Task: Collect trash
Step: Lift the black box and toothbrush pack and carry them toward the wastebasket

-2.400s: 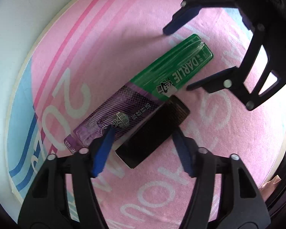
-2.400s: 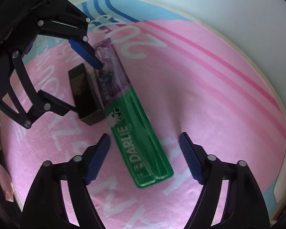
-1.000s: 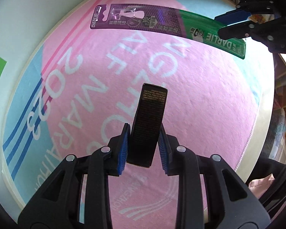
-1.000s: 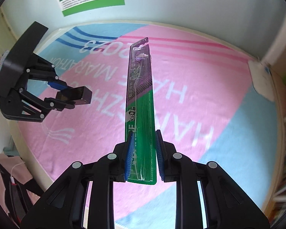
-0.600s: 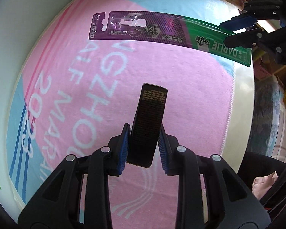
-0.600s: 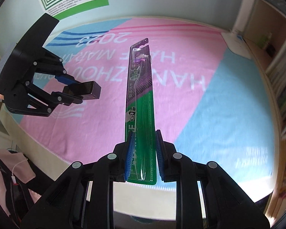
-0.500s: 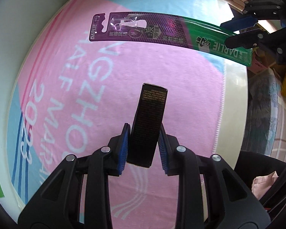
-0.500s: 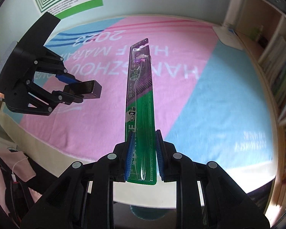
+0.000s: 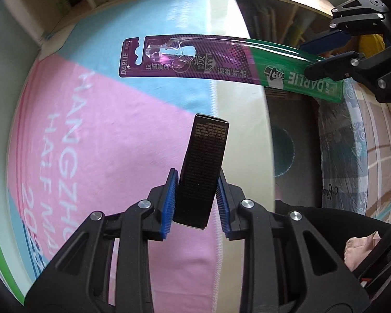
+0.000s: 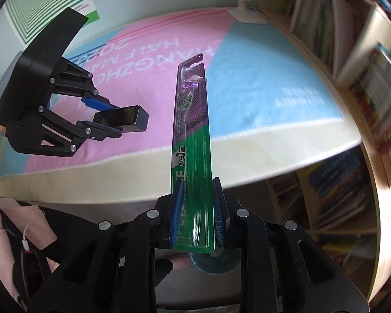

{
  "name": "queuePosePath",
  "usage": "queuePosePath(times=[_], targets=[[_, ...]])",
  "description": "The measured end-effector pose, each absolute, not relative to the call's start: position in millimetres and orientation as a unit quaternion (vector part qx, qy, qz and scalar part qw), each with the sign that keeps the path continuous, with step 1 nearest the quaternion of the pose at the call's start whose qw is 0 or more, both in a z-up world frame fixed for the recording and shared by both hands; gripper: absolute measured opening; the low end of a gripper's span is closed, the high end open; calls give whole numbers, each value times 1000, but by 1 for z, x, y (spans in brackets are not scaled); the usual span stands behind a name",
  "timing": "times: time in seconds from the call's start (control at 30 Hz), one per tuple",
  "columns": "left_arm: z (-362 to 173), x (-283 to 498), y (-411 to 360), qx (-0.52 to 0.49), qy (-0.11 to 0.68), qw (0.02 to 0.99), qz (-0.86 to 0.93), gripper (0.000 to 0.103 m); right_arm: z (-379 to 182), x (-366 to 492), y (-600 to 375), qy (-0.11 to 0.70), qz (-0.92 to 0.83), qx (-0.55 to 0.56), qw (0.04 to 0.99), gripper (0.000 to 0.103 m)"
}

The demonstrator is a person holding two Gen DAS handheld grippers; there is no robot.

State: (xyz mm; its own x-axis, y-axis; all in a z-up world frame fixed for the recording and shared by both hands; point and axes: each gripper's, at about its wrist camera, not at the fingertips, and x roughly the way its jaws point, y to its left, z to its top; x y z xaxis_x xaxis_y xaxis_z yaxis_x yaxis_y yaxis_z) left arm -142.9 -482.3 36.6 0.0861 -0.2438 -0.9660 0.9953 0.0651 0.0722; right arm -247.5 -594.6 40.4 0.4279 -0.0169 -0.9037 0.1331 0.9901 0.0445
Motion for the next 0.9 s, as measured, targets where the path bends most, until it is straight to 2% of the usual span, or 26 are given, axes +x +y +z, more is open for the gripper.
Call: queuePosePath(times=[0.5, 0.9], targets=[[17, -280, -536, 501, 372, 495, -604, 27, 21, -425, -593, 537, -173, 158, 810, 23], [-19, -351, -556, 542, 370, 429, -620, 27, -25, -495, -591, 563, -211, 225, 767, 23]])
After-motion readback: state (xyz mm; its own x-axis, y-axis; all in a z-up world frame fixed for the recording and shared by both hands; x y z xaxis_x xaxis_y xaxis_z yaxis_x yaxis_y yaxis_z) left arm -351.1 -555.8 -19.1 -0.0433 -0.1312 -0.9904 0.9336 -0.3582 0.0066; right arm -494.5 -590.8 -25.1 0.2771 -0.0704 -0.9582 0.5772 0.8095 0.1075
